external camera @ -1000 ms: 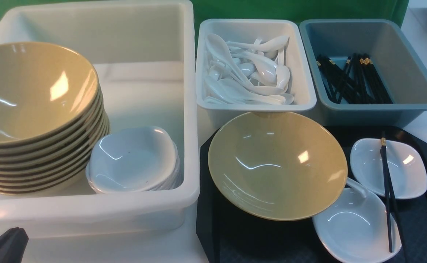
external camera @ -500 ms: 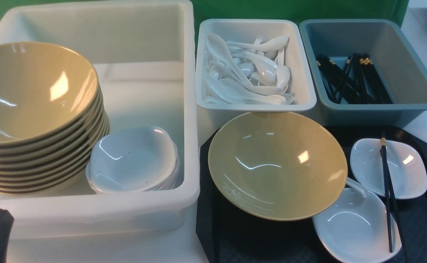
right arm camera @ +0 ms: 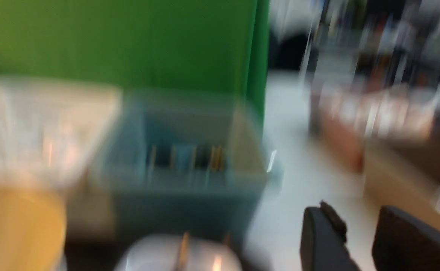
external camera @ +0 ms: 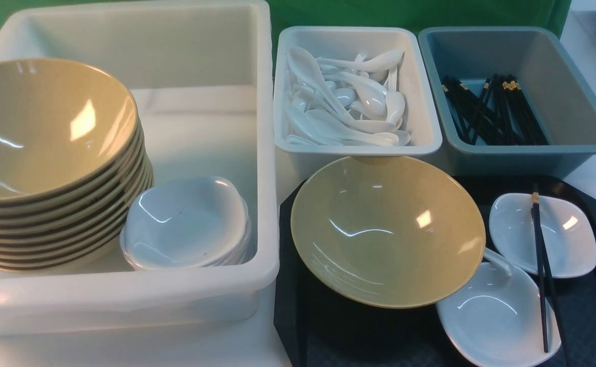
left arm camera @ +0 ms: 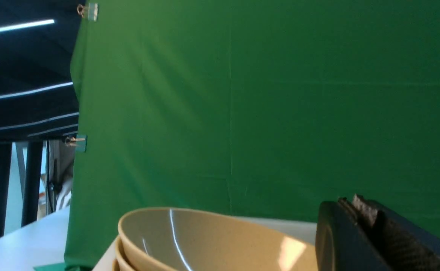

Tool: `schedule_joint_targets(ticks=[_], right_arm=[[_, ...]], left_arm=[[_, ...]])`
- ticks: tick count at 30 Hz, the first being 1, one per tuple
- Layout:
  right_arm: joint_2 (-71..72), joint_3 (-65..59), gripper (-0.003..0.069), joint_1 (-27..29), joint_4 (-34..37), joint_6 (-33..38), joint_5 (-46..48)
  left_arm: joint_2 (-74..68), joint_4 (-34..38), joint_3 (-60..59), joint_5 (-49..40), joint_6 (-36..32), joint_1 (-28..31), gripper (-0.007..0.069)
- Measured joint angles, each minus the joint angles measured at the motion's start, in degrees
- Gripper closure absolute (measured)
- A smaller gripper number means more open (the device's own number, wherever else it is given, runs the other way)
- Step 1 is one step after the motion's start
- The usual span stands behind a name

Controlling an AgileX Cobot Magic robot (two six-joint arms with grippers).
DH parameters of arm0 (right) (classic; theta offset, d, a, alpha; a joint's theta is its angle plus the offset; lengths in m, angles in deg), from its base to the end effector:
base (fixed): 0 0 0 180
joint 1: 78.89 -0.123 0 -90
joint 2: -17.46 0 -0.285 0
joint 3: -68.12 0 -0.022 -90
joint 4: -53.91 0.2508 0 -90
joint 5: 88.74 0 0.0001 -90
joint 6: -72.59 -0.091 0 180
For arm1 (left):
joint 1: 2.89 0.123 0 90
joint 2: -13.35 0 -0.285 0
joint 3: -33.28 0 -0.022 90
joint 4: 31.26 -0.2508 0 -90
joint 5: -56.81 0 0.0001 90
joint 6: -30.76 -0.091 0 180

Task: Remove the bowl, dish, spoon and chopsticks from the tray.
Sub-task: Use the right arm to grab a chopstick

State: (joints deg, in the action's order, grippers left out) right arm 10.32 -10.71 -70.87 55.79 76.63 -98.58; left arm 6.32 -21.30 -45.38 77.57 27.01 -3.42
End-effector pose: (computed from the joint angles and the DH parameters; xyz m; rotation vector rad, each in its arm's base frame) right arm 0.0536 -0.0081 0.2197 0.0724 1.3285 -0.1548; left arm 0.0481 0.0051 0.2367 -0.1046 1.1345 -0.0599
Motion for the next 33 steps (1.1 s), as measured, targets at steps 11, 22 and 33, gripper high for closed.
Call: schedule_joint_targets(ticks=[11, 22, 33], right_arm=[[0.00, 0.00, 0.0422, 0.00, 0.63, -26.72, -31.70], [-2.31, 13.52, 0.0622, 0.00, -8.40, -26.99, -4.58], [-22.98, 28.88, 0.0624, -5.88, -8.73, -20.96, 28.51]], left_arm=[[0.00, 1.20, 0.00, 12.73, 9.96, 0.00, 0.0625], [-5.82, 3.96, 20.09, -2.63, 7.22, 0.00, 0.0625], [-29.66, 2.01, 33.16, -7.54, 5.44, 0.00, 0.0625]])
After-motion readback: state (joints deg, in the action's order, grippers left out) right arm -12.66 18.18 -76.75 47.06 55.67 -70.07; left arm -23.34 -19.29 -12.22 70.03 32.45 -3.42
